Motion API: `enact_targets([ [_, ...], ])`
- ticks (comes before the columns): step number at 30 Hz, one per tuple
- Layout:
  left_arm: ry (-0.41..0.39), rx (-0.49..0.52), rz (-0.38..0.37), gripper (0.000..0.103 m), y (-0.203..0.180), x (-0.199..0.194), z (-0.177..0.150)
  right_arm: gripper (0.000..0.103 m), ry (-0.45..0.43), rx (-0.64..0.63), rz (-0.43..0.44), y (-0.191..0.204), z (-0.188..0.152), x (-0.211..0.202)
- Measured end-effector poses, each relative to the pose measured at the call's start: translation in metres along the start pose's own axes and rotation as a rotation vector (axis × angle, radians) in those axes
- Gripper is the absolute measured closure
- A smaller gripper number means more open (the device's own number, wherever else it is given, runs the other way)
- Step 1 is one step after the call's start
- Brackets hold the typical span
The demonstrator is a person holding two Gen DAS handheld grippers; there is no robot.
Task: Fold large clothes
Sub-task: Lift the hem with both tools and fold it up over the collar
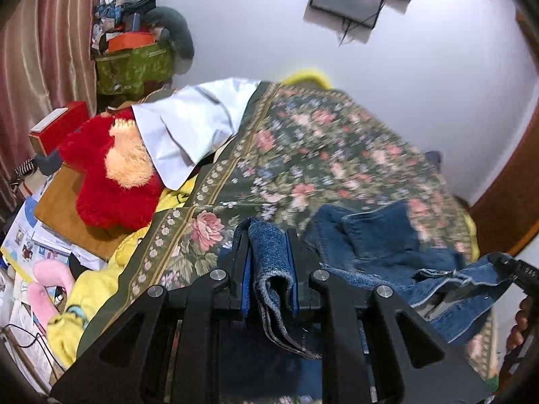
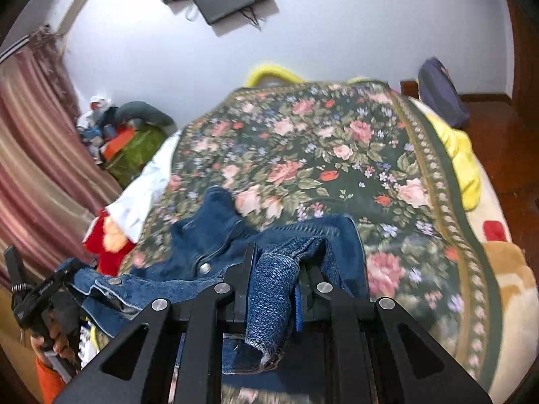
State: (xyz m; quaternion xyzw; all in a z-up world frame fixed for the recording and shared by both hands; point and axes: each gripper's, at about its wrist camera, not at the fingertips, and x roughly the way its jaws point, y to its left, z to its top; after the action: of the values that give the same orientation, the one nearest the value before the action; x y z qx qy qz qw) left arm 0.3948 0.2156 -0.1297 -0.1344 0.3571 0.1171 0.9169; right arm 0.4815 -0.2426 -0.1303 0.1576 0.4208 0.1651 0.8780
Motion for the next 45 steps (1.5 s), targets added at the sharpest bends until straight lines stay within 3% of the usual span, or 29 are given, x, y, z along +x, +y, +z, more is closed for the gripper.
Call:
enact_targets([
  [8, 0.21, -0.046, 0.119, 0.084, 0.022, 0.118, -0.019, 0.088, 0.117, 0.016, -0.064, -0.022, 0.006, 0.098],
  [13, 0.238, -0.057, 0.109, 0.079, 0.033, 0.136, -0.032, 0.088, 0.163, -0.052, -0.021, -0.035, -0.002, 0.111],
  [16, 0.241, -0.002, 0.142, 0.076, 0.027, 0.135, -0.033, 0.088, 0.198, -0.083, 0.03, -0.041, -0.001, 0.102],
  [18, 0.242, 0.042, 0.186, 0.071, 0.02, 0.135, -0.033, 0.088, 0.214, -0.079, 0.06, -0.045, 0.0, 0.093],
  [20, 0.227, 0.085, 0.281, 0.045, 0.017, 0.132, -0.032, 0.088, 0.219, -0.067, 0.071, -0.049, 0.0, 0.083],
  [21, 0.222, 0.098, 0.299, 0.042, 0.019, 0.131, -0.032, 0.088, 0.193, -0.071, 0.028, -0.051, 0.002, 0.073],
  [24, 0.226, 0.114, 0.273, 0.041, 0.02, 0.116, -0.029, 0.088, 0.09, -0.084, -0.206, -0.066, 0.01, 0.044],
  [25, 0.216, 0.118, 0.263, 0.041, 0.018, 0.108, -0.028, 0.088, 0.085, -0.081, -0.226, -0.071, 0.012, 0.036],
  [30, 0.103, 0.21, 0.24, 0.041, -0.007, 0.042, -0.015, 0.088, 0.11, -0.11, -0.17, -0.081, 0.007, -0.006],
  [35, 0.046, 0.304, 0.193, 0.031, -0.042, -0.007, -0.019, 0.088, 0.074, -0.219, -0.162, -0.055, -0.014, -0.04],
  [40, 0.065, 0.384, 0.131, 0.026, -0.077, -0.018, -0.048, 0.088, 0.079, -0.312, -0.094, -0.017, -0.039, -0.048],
  [45, 0.141, 0.437, 0.074, 0.024, -0.104, 0.004, -0.089, 0.088, 0.13, -0.39, -0.05, 0.016, -0.067, -0.028],
])
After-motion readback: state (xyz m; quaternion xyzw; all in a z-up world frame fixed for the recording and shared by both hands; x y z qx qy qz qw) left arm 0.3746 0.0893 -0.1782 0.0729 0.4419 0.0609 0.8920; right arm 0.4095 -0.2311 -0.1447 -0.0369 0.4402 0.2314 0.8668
